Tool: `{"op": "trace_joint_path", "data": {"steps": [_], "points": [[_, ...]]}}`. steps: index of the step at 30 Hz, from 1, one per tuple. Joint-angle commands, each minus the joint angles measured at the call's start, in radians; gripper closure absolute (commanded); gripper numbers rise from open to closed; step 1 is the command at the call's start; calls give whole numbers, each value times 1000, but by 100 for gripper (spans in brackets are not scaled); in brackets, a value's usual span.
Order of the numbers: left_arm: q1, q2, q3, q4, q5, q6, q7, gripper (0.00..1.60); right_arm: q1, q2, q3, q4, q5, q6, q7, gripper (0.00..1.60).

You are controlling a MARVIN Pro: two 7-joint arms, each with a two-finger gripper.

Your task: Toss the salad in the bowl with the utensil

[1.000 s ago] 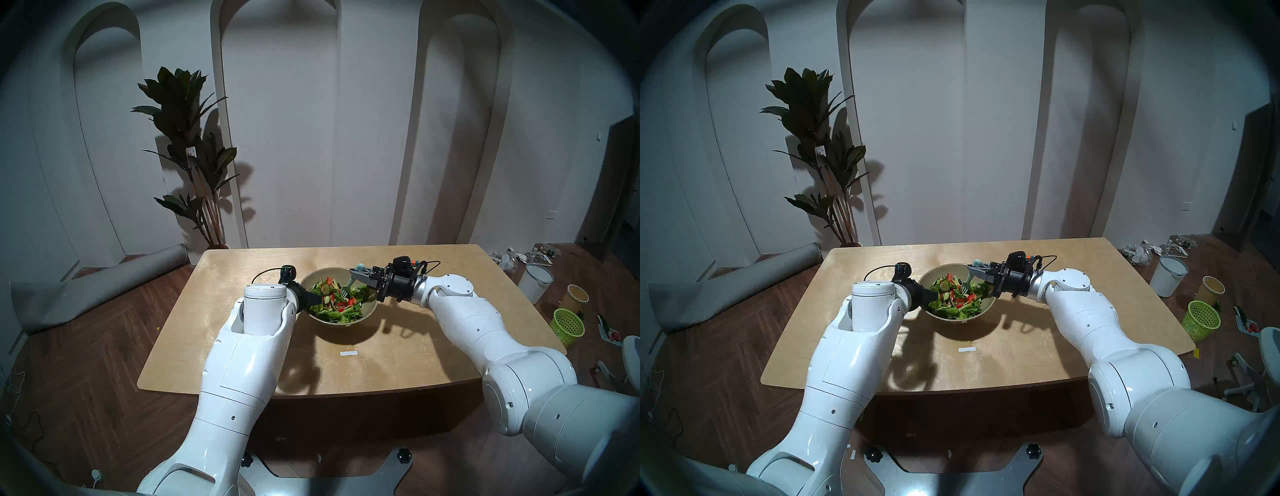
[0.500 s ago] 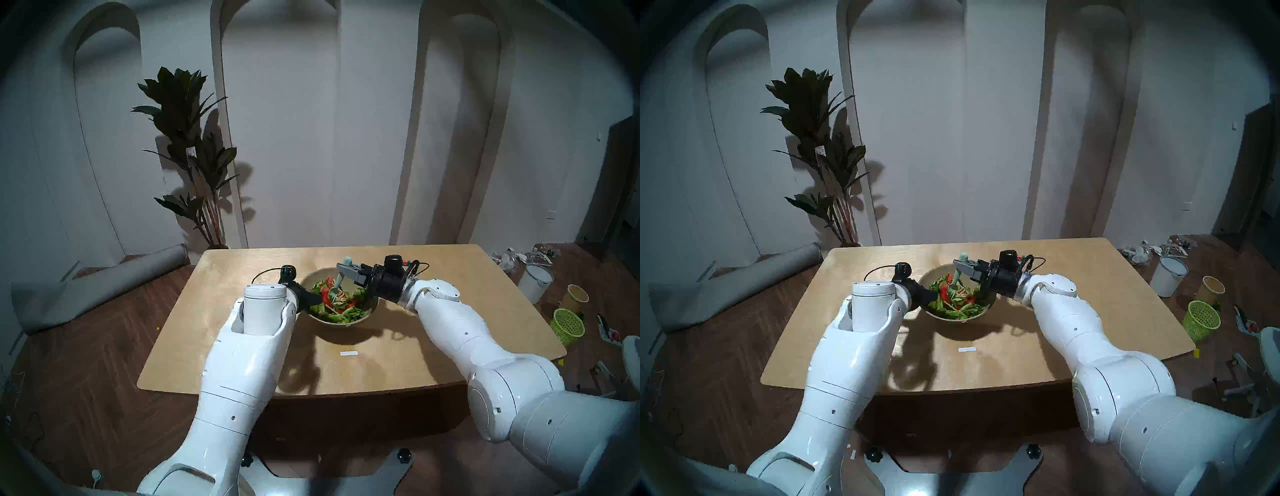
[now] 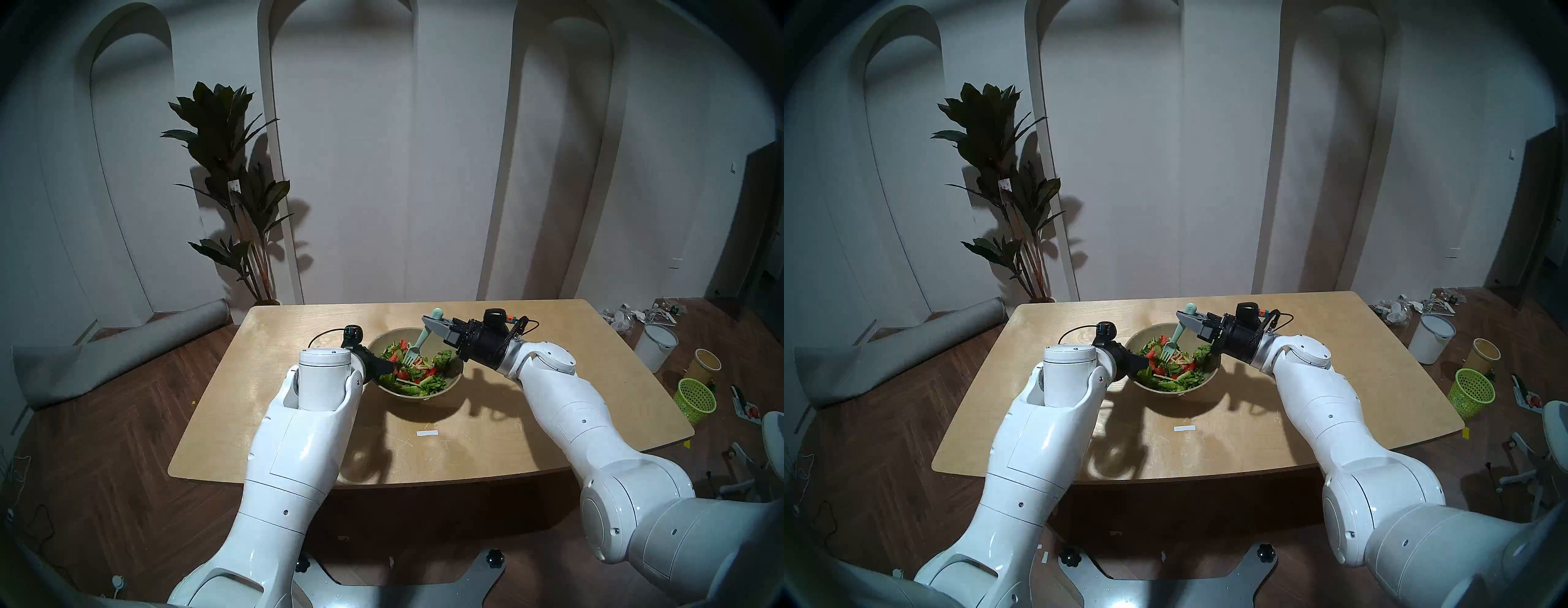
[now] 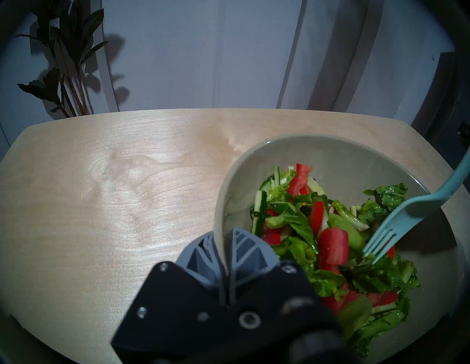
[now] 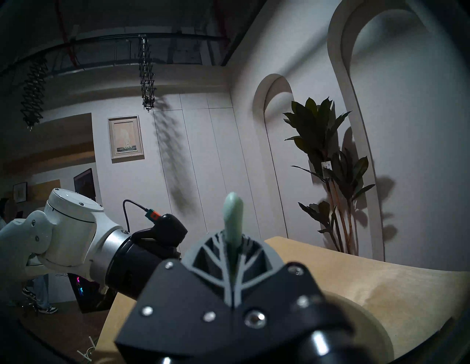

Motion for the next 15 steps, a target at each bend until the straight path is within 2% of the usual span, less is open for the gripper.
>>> {"op": "trace_joint_path", "data": {"steps": [1, 7, 12, 15], "points": [[-10, -2, 2, -7, 0, 1, -1, 160, -49, 66, 31, -114, 15, 37, 17, 160], [-10, -2, 2, -7, 0, 1, -1, 160, -97, 99, 51, -197, 5, 61, -5, 160], [-10, -2, 2, -8, 0, 2, -1, 160, -151, 99, 47, -264, -28, 96, -73, 160], [-11, -2, 2, -8, 0, 2, -1, 160, -144, 84, 31, -241, -36, 85, -71, 160]]}}
